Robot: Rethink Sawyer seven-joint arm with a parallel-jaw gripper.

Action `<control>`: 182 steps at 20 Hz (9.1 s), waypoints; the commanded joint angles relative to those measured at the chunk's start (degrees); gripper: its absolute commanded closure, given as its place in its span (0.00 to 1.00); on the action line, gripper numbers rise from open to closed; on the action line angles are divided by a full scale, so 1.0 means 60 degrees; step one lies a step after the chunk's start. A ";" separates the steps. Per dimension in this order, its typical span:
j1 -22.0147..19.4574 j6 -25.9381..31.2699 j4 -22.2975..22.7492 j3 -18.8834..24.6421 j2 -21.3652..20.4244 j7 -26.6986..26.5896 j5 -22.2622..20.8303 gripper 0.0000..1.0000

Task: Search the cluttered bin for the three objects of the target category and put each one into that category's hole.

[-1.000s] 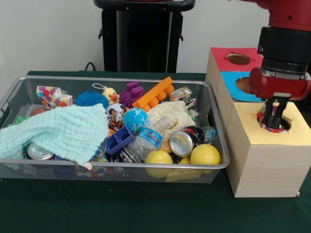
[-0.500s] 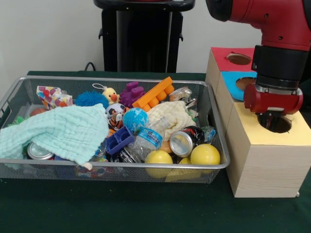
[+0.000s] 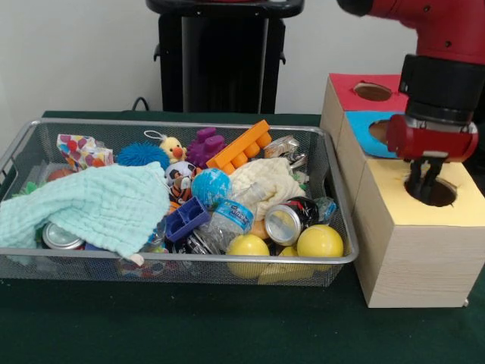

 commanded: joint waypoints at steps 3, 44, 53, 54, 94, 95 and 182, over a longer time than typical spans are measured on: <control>0.0302 0.4700 -0.0216 -0.0391 -0.1471 0.2092 0.0121 1.00; -0.4838 0.4139 0.0131 0.2957 -0.2143 -0.2538 -0.2052 0.00; -0.6042 0.4370 0.0599 0.3823 -0.2654 -0.2712 -0.2989 0.00; -0.6135 0.4303 0.0755 0.3912 -0.2741 -0.2656 -0.3054 0.00; -0.9512 0.5208 0.0484 0.7066 -0.2513 -0.3522 -0.6077 0.00; -0.9636 0.5197 0.0487 0.7140 -0.2469 -0.3615 -0.6157 0.00; -1.0765 0.1075 0.2195 0.6775 -0.0564 -0.1129 -0.9942 0.00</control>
